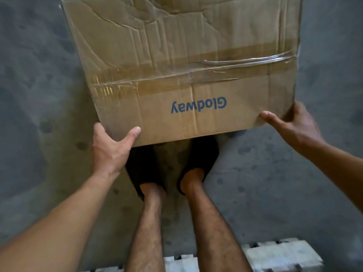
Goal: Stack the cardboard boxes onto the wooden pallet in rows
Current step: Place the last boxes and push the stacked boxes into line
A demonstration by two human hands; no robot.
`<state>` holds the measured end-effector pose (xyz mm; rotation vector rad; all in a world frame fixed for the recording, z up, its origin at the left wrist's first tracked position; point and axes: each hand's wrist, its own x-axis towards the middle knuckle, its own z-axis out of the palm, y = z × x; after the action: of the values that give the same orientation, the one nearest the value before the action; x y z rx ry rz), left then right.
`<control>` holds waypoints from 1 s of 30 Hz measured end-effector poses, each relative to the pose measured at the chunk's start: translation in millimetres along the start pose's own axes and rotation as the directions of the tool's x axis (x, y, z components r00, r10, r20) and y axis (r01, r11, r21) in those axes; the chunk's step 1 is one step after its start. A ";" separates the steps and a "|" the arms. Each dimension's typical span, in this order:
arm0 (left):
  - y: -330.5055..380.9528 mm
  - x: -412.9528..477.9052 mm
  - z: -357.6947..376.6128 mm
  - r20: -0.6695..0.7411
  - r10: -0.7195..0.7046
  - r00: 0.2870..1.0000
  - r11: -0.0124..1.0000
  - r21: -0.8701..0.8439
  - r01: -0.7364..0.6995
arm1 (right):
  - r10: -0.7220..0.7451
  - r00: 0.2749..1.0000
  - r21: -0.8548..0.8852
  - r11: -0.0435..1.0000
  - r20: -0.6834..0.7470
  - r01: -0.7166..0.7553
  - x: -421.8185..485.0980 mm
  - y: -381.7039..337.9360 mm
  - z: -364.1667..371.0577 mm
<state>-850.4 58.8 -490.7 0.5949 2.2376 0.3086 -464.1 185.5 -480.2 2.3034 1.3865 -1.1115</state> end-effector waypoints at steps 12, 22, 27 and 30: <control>140.0 -29.0 -146.5 -0.060 0.191 0.980 0.953 -0.229 -0.200 | -0.037 0.993 0.515 0.853 -0.111 0.089 -97.0 -72.8 -124.2; 317.6 -136.7 -328.4 0.211 0.402 0.891 0.850 -0.447 -0.278 | 0.157 0.953 0.893 0.414 -0.260 0.175 -315.2 -127.1 -273.4; 367.5 -183.7 -399.2 0.273 0.600 0.752 0.761 -0.483 -0.432 | 0.302 0.844 0.881 0.319 -0.444 0.349 -432.7 -142.6 -290.1; 381.9 -211.4 -438.2 0.337 0.653 0.678 0.730 -0.520 -0.444 | 0.360 0.781 0.856 0.291 -0.511 0.427 -500.0 -148.3 -285.8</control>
<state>-933.6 266.7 85.9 1.0058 1.3736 0.8081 -580.3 89.9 95.2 3.9058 0.9109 -1.5554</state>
